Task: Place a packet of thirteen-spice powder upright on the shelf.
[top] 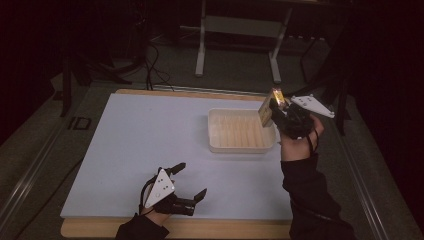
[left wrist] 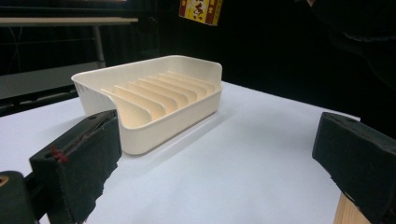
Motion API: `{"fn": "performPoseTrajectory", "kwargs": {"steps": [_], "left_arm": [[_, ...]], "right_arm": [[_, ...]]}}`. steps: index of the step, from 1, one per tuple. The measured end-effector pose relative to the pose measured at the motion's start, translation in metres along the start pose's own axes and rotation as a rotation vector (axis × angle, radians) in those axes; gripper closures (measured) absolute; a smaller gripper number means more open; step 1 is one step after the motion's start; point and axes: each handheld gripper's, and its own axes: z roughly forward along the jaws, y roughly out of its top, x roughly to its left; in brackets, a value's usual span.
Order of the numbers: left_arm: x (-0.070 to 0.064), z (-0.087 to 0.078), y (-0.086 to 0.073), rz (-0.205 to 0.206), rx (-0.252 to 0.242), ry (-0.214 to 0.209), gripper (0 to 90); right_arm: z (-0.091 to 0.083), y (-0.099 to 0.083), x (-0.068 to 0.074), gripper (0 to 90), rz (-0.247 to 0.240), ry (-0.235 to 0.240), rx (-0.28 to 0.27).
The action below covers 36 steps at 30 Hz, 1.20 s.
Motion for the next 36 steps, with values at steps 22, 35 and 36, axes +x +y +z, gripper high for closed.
{"fn": "performPoseTrajectory", "kwargs": {"steps": [22, 35, 36], "left_arm": [[0.001, 0.003, -0.005, -0.014, -0.008, -0.011, 2.0], [0.001, 0.003, -0.006, -0.009, -0.010, -0.018, 2.0], [0.001, 0.003, -0.006, -0.011, -0.011, -0.018, 2.0]], "right_arm": [[0.055, -0.062, -0.030, 67.2, -0.006, -0.094, 0.130], [0.071, -0.083, -0.028, 67.2, -0.006, -0.109, 0.152], [0.072, -0.084, -0.028, 67.2, -0.009, -0.109, 0.154]]}}
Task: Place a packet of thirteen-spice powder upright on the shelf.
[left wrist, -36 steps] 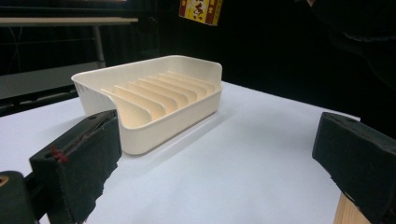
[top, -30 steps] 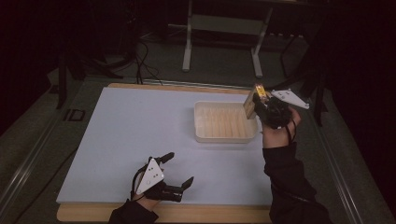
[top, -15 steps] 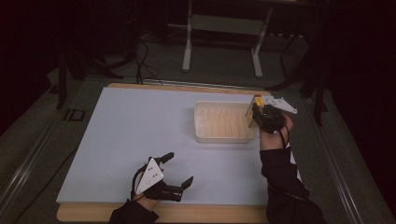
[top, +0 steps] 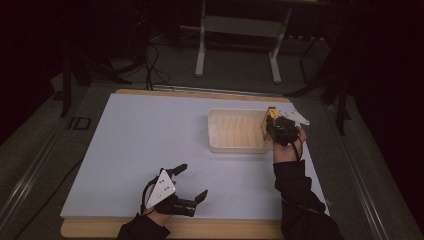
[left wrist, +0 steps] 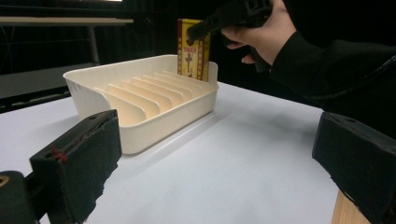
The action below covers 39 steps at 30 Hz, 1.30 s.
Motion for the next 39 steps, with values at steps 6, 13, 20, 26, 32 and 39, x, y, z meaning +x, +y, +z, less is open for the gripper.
{"fn": "performPoseTrajectory", "kwargs": {"steps": [6, 13, 20, 26, 32, 39], "left_arm": [[0.001, 0.000, 0.000, -0.003, -0.004, -0.001, 2.0], [0.001, 0.000, -0.001, -0.001, -0.003, -0.002, 2.0], [0.001, 0.000, -0.001, -0.003, -0.003, -0.010, 2.0], [0.000, 0.000, -0.001, -0.002, -0.006, -0.015, 2.0], [0.000, 0.000, 0.000, -0.003, -0.006, -0.017, 2.1], [0.000, 0.000, 0.000, -0.004, -0.009, -0.020, 2.1]], "right_arm": [[0.010, -0.010, -0.002, 67.2, 0.022, -0.011, 0.010], [0.018, -0.021, -0.002, 67.0, 0.012, -0.006, 0.035], [0.020, -0.028, -0.002, 66.8, 0.013, 0.007, 0.044], [0.019, -0.030, 0.000, 66.4, 0.004, 0.008, 0.040], [0.019, -0.032, -0.001, 65.6, 0.007, 0.007, 0.038], [0.018, -0.031, -0.003, 51.9, 0.015, 0.031, 0.038]]}}
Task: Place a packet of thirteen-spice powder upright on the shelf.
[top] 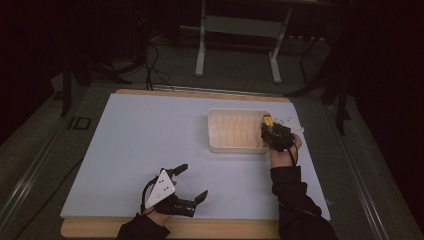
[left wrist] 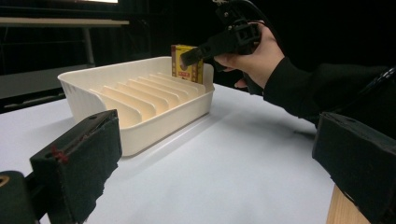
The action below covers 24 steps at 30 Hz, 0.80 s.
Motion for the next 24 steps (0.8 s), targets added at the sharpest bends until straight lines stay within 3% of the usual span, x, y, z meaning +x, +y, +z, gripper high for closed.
{"fn": "performPoseTrajectory", "kwargs": {"steps": [6, 8, 15, 20, 24], "left_arm": [[0.000, 0.000, 0.000, 0.004, 0.000, -0.001, 2.1], [0.000, 0.000, 0.001, 0.004, 0.000, -0.001, 2.1], [0.000, 0.000, 0.001, 0.002, 0.003, -0.006, 2.1], [-0.001, 0.001, 0.001, 0.006, 0.003, -0.005, 2.1], [-0.001, 0.001, 0.001, 0.007, 0.003, -0.008, 2.1]], "right_arm": [[-0.005, 0.007, -0.005, 46.7, 0.015, 0.020, -0.010], [-0.007, 0.010, -0.006, 41.3, 0.021, 0.039, -0.007], [-0.017, 0.017, -0.005, 27.5, -0.017, 0.114, 0.024], [-0.027, 0.020, -0.005, 16.7, -0.005, 0.194, 0.023], [-0.035, 0.022, -0.003, 12.7, -0.051, 0.201, 0.006]]}}
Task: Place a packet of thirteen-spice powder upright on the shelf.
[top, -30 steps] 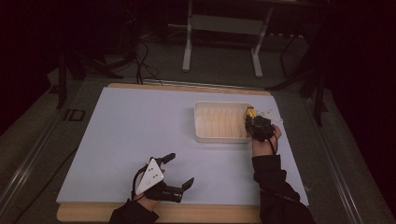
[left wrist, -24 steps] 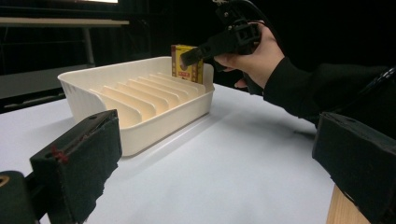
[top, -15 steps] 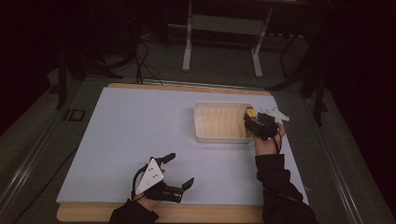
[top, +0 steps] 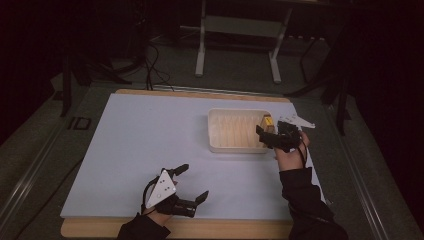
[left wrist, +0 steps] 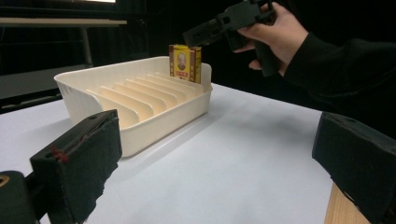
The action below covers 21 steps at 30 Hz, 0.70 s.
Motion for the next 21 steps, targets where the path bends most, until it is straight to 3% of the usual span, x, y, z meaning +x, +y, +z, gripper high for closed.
{"fn": "performPoseTrajectory", "kwargs": {"steps": [6, 13, 21], "left_arm": [[-0.001, 0.000, 0.000, -0.001, 0.003, -0.001, 2.1], [-0.004, 0.001, 0.001, 0.021, -0.001, -0.014, 2.1], [-0.004, 0.000, 0.003, 0.014, 0.001, -0.020, 2.1]], "right_arm": [[-0.015, 0.002, 0.003, 13.5, -0.010, 0.028, -0.027], [-0.034, -0.004, 0.011, 13.5, -0.048, 0.098, -0.046], [-0.059, -0.014, 0.018, 13.8, -0.062, 0.177, -0.045]]}}
